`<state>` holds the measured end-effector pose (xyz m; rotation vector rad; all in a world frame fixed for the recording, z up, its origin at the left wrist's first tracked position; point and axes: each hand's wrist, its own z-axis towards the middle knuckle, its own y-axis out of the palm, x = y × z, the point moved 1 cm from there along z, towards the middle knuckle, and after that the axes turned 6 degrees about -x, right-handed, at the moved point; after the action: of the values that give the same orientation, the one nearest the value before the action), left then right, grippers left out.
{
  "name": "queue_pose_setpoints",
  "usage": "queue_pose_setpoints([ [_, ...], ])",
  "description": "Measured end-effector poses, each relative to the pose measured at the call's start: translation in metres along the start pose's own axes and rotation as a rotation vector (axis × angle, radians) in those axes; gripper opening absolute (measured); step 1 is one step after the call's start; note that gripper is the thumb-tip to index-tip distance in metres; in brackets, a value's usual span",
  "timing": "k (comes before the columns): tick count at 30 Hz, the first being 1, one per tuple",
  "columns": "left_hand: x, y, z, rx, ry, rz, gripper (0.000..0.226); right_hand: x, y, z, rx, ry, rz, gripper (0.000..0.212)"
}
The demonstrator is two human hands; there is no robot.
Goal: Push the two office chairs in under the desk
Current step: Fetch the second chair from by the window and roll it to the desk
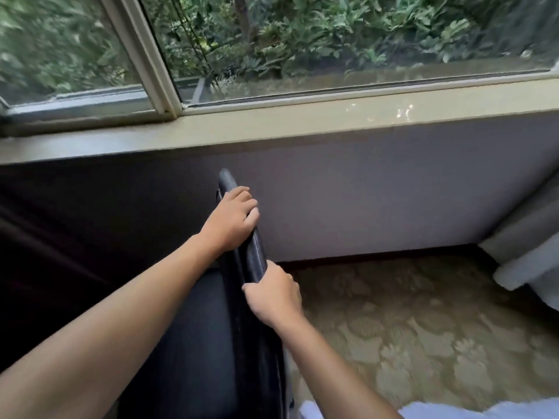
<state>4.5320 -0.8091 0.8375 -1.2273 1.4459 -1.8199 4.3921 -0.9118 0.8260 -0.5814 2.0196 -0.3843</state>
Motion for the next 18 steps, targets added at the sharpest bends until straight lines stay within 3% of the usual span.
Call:
queue_pose_setpoints([
  [6, -0.057, -0.020, -0.079, -0.060, -0.091, -0.117, 0.027, -0.032, 0.085, -0.037, -0.154, -0.055, -0.041, 0.062],
  [10, -0.087, -0.026, -0.146, 0.029, -0.141, -0.274, 0.025, -0.036, 0.124, -0.058, -0.277, -0.088, -0.010, 0.072],
  [14, -0.099, -0.030, -0.200, 0.053, -0.330, -0.642, 0.054, -0.053, 0.129, -0.053, -0.129, -0.126, 0.051, 0.044],
  [16, -0.089, -0.026, -0.215, -0.031, -0.351, -0.637, 0.074, -0.074, 0.126, -0.042, -0.030, -0.156, -0.023, 0.021],
  [18, -0.076, -0.017, -0.222, -0.043, -0.363, -0.624, 0.078, -0.088, 0.117, -0.030, 0.055, -0.159, -0.048, 0.010],
])
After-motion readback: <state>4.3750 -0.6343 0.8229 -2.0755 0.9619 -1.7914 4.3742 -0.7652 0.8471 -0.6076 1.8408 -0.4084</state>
